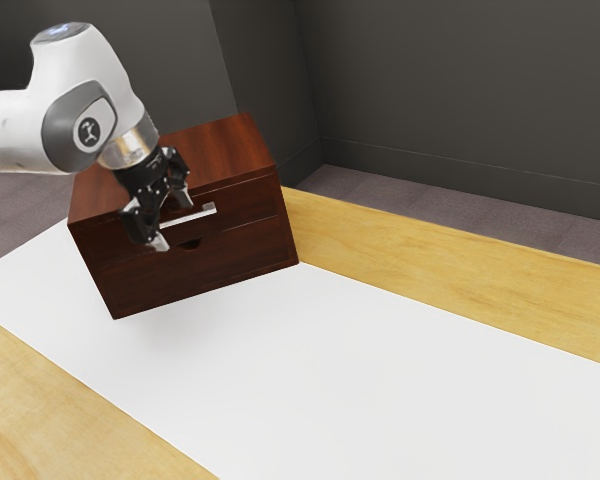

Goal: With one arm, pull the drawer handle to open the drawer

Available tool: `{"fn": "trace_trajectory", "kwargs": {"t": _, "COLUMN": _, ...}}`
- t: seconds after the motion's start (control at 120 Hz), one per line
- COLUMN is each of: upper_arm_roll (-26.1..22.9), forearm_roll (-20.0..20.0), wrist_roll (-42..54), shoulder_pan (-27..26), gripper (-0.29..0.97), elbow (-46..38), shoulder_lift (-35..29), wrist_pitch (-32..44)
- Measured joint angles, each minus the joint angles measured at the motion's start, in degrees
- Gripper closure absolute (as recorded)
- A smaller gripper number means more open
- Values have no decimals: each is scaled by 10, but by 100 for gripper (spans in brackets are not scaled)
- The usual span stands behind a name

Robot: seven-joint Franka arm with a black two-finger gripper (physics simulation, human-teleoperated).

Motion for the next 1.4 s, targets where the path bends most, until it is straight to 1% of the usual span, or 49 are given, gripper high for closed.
{"fn": "trace_trajectory", "kwargs": {"t": 0.15, "upper_arm_roll": 12, "forearm_roll": -2, "wrist_roll": -3, "shoulder_pan": 19, "gripper": 0, "elbow": 14, "shoulder_lift": 19, "wrist_pitch": 24}}
{"fn": "trace_trajectory", "kwargs": {"t": 0.333, "upper_arm_roll": 13, "forearm_roll": -3, "wrist_roll": -4, "shoulder_pan": 12, "gripper": 0, "elbow": 13, "shoulder_lift": 29, "wrist_pitch": 44}}
{"fn": "trace_trajectory", "kwargs": {"t": 0.483, "upper_arm_roll": 16, "forearm_roll": -12, "wrist_roll": -7, "shoulder_pan": 7, "gripper": 0, "elbow": -10, "shoulder_lift": 21, "wrist_pitch": 62}}
{"fn": "trace_trajectory", "kwargs": {"t": 0.617, "upper_arm_roll": 22, "forearm_roll": -28, "wrist_roll": -30, "shoulder_pan": 5, "gripper": 0, "elbow": -19, "shoulder_lift": 18, "wrist_pitch": 75}}
{"fn": "trace_trajectory", "kwargs": {"t": 0.808, "upper_arm_roll": 23, "forearm_roll": -32, "wrist_roll": -60, "shoulder_pan": 3, "gripper": 0, "elbow": -24, "shoulder_lift": 19, "wrist_pitch": 83}}
{"fn": "trace_trajectory", "kwargs": {"t": 0.833, "upper_arm_roll": 23, "forearm_roll": -32, "wrist_roll": -63, "shoulder_pan": 3, "gripper": 3, "elbow": -24, "shoulder_lift": 19, "wrist_pitch": 84}}
{"fn": "trace_trajectory", "kwargs": {"t": 0.967, "upper_arm_roll": 23, "forearm_roll": -33, "wrist_roll": -78, "shoulder_pan": 3, "gripper": 23, "elbow": -29, "shoulder_lift": 19, "wrist_pitch": 86}}
{"fn": "trace_trajectory", "kwargs": {"t": 1.067, "upper_arm_roll": 24, "forearm_roll": -34, "wrist_roll": -87, "shoulder_pan": 3, "gripper": 33, "elbow": -34, "shoulder_lift": 18, "wrist_pitch": 87}}
{"fn": "trace_trajectory", "kwargs": {"t": 1.217, "upper_arm_roll": 30, "forearm_roll": -35, "wrist_roll": -98, "shoulder_pan": 1, "gripper": 41, "elbow": -42, "shoulder_lift": 15, "wrist_pitch": 87}}
{"fn": "trace_trajectory", "kwargs": {"t": 1.4, "upper_arm_roll": 33, "forearm_roll": -37, "wrist_roll": -109, "shoulder_pan": -5, "gripper": 46, "elbow": -62, "shoulder_lift": 1, "wrist_pitch": 90}}
